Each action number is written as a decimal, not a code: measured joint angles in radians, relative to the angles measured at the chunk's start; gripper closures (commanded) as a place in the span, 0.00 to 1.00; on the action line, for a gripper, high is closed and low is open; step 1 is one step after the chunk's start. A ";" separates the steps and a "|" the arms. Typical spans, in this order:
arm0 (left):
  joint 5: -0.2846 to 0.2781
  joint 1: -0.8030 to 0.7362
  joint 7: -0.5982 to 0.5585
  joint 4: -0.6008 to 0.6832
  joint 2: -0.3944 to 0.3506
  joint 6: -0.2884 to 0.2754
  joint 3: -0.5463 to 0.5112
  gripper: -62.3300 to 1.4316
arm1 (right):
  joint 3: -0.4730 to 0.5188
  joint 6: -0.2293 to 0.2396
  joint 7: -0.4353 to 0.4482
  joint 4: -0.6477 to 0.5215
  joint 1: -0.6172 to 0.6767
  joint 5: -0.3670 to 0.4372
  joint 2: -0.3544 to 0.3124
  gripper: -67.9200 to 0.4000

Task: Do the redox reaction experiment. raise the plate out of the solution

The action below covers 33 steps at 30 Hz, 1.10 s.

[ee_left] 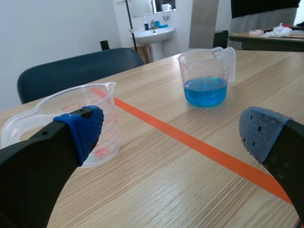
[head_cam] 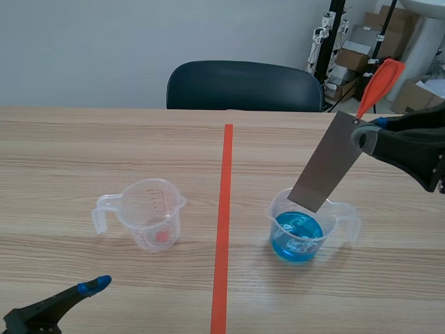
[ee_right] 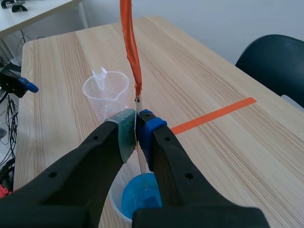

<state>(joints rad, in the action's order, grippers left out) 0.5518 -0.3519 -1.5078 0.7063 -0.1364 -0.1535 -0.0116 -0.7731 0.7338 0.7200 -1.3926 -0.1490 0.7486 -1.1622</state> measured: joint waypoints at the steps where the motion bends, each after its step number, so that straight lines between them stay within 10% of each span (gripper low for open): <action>1: -0.016 -0.013 0.000 0.019 -0.006 0.000 0.000 0.07 | 0.000 0.000 -0.014 -0.007 0.000 0.030 -0.008 0.99; 21: -0.184 -0.238 0.045 0.596 -0.432 -0.217 0.000 0.85 | 0.000 0.000 -0.217 -0.214 0.000 0.338 -0.232 0.99; 29: -0.236 -0.238 0.203 0.729 -0.610 -0.268 0.000 0.94 | 0.007 -0.004 -0.291 -0.235 -0.002 0.425 -0.276 0.99; 33: -0.348 -0.235 0.348 0.801 -0.660 -0.323 0.000 0.94 | 0.043 -0.003 -0.358 -0.235 -0.002 0.461 -0.276 0.99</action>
<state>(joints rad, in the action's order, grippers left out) 0.2039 -0.5865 -1.1603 1.5078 -0.7967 -0.4770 -0.0116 -0.7300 0.7303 0.3618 -1.6279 -0.1513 1.2095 -1.4384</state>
